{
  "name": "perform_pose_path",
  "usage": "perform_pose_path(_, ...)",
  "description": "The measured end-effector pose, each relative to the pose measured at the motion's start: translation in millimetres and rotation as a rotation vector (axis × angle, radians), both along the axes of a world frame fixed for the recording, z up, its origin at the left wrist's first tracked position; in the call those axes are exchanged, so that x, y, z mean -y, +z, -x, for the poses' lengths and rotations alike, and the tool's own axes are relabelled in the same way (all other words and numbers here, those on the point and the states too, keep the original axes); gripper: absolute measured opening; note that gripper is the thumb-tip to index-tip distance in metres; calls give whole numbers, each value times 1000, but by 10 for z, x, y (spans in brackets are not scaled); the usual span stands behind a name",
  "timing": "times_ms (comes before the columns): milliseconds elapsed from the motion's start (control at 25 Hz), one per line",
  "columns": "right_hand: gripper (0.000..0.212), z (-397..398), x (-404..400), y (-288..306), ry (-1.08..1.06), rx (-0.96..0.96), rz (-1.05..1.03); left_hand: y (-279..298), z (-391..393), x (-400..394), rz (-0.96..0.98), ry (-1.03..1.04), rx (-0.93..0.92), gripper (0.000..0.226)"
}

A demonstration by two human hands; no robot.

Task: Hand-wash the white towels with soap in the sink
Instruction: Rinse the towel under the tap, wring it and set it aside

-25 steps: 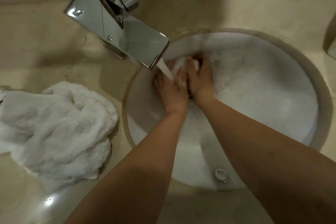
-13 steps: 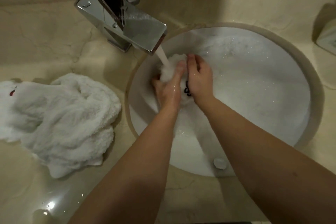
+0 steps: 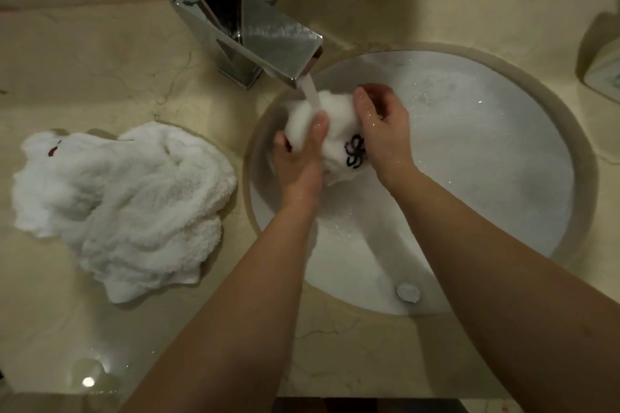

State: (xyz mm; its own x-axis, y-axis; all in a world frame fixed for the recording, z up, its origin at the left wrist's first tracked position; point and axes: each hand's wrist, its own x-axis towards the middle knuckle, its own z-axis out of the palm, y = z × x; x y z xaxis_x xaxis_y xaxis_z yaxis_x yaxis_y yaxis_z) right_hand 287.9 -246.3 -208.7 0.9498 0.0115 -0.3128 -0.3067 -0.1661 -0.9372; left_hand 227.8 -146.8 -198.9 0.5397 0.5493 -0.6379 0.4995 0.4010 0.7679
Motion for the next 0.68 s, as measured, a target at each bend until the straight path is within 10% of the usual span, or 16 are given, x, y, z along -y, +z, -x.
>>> perform_pose_path(200, 64, 170, -76, -29, -18, -475, -344, 35, 77, -7, -4, 9, 147, 56)
perform_pose_path(480, 14, 152, -163, 117, 17, -206, -137, 24, 149, -233, 32, -194, 161, 86)
perform_pose_path(680, 30, 74, -243, 196, 80, -163, -114, 114, 159, -232, -76, -89, 155, 47)
